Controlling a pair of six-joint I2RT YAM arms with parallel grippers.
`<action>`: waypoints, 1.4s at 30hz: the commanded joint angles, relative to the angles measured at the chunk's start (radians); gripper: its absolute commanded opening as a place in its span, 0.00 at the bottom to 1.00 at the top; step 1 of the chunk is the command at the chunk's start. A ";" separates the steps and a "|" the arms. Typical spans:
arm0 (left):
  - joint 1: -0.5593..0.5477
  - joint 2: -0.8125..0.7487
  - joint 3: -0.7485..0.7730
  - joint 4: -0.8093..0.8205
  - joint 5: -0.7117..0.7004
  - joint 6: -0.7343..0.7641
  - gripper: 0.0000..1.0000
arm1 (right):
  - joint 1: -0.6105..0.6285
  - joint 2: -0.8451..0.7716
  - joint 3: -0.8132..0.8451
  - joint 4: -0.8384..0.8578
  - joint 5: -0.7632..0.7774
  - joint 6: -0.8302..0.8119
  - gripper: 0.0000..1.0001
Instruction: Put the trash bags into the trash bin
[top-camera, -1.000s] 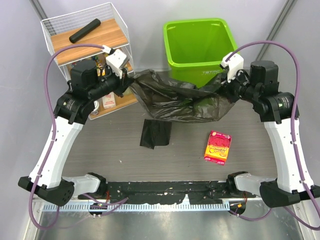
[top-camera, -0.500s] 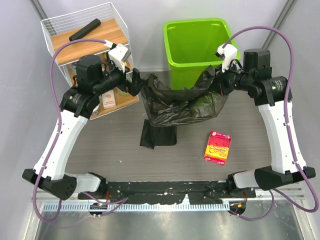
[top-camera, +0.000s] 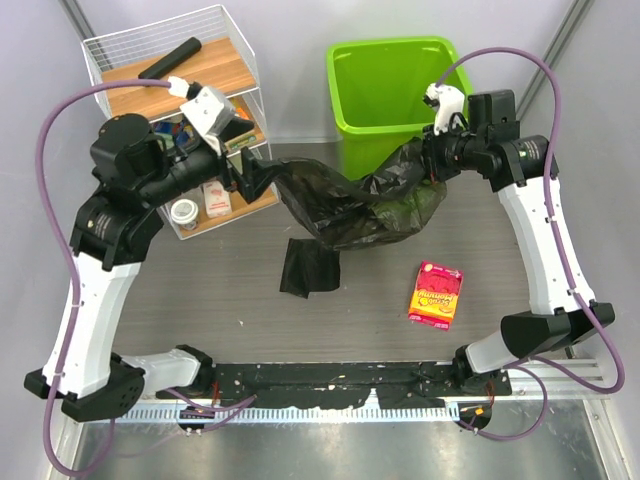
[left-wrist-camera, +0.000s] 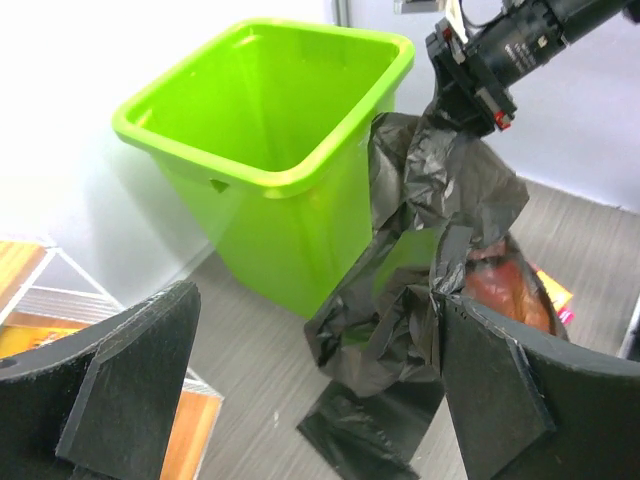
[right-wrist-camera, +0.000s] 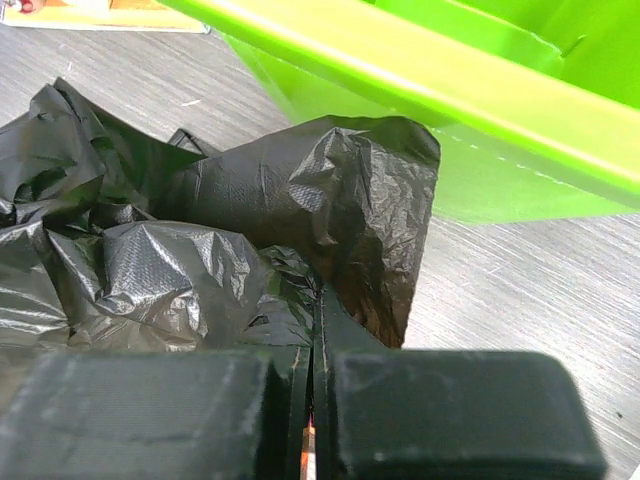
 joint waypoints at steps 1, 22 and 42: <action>-0.001 -0.028 0.019 -0.080 -0.048 0.114 1.00 | -0.002 -0.012 0.065 0.049 0.060 0.022 0.01; -0.004 0.074 -0.008 0.067 -0.325 -0.007 0.00 | -0.004 -0.187 -0.012 -0.143 -0.032 -0.223 0.56; -0.130 0.228 0.155 0.027 -0.377 -0.066 0.00 | 0.447 -0.084 -0.033 0.110 -0.026 -0.133 0.79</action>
